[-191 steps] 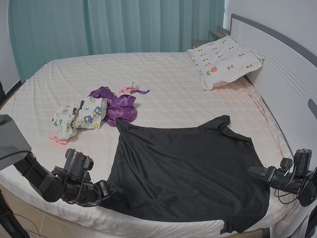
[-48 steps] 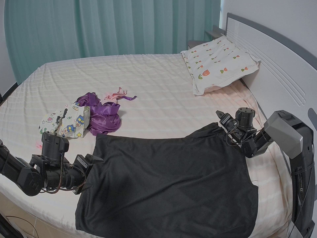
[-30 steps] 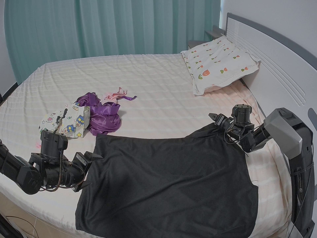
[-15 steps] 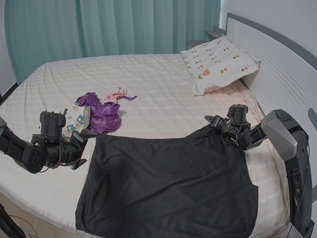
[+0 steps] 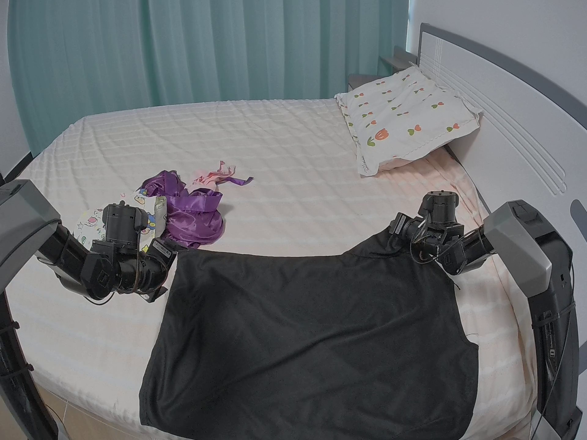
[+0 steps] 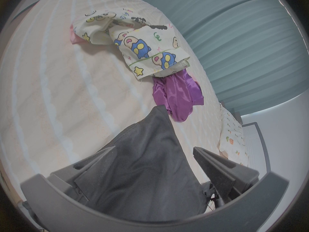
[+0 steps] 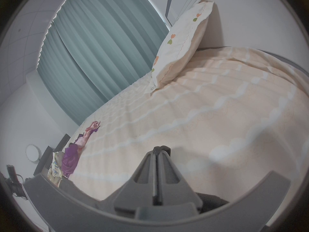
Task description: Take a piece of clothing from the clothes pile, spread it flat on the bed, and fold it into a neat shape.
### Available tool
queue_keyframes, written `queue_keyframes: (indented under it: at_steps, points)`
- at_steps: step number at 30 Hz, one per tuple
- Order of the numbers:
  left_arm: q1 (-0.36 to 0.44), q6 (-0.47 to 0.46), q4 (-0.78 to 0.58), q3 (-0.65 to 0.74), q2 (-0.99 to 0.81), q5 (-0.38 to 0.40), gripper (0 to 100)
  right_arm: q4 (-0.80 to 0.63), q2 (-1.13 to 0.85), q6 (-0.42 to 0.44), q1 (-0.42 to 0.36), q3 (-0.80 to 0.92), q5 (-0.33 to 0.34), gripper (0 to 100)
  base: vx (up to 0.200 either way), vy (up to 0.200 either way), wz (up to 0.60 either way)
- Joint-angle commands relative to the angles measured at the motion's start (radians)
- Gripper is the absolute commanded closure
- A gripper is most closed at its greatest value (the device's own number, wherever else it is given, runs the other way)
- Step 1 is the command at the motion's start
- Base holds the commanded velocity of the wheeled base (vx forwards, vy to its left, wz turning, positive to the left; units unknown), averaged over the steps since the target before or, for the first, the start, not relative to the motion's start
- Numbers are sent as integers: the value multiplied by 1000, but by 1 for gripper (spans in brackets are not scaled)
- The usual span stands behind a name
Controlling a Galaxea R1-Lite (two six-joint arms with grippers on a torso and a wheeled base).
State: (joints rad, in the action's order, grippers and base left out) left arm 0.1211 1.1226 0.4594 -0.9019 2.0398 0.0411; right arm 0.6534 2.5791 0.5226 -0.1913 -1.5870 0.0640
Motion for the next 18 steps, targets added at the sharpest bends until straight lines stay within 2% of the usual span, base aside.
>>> queue_keyframes:
  at_steps: [1,10,18]
  points:
    - [-8,0,-1,-32,66,-1,0,12,-59,16,13,22,17,100,0,0,0]
    - [-58,-33,-11,-101,100,-1,0,132,-123,94,46,67,30,100,0,0,0]
    - [-74,-53,-25,-158,169,3,0,247,-129,85,52,206,131,100,0,0,0]
